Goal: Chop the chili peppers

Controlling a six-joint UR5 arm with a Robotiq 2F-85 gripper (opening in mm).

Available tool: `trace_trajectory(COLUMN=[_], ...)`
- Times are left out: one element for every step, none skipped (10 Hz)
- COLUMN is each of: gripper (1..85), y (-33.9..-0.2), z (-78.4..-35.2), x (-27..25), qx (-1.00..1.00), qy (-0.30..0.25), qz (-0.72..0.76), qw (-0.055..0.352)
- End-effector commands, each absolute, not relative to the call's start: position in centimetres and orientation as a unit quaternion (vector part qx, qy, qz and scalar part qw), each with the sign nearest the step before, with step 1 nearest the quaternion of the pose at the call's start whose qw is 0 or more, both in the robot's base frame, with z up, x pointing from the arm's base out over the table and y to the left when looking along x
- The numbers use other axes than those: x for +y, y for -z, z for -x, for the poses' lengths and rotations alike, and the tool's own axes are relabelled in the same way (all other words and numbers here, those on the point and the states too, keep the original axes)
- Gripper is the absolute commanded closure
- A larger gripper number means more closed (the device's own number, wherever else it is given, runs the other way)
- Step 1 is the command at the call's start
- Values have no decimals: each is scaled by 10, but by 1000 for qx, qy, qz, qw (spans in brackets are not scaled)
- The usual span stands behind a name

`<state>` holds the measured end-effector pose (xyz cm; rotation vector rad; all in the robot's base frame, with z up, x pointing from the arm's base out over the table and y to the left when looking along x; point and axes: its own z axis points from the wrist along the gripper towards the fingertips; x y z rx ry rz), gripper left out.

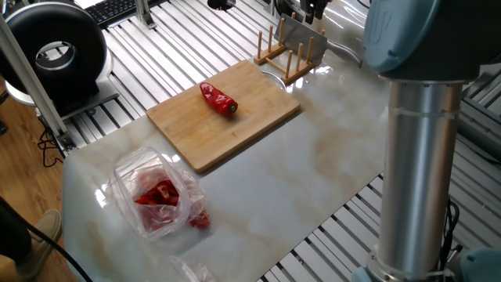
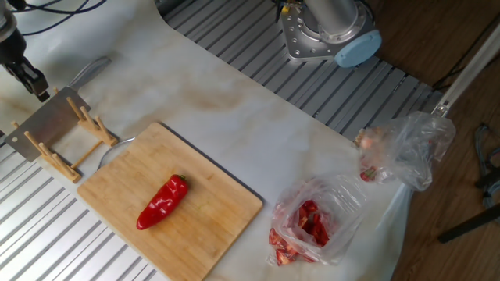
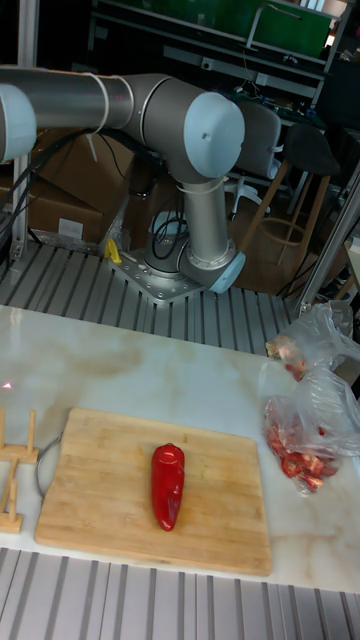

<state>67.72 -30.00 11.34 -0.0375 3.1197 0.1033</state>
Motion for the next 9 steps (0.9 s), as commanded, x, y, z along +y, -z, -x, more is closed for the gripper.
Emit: trace_trajectory(gripper=[473,473,473,473,473,473,473,473,477], y=[-107,-104,-100,-97,-96,-95,-93,-92,-91], z=[-676,-677,-677,-678,-679,-677,-675,-672,-672], x=[-298,-299,-302,-298,-297,-295,-297,-301,-302], qx=[999,999,999,998,998,998,998,998,998], qy=[-46,-45,-40,-47,-47,-47,-44,-36,-36], qz=[19,24,31,33,34,38,43,50,53], qw=[4,3,1,2,2,-1,-4,-10,-10])
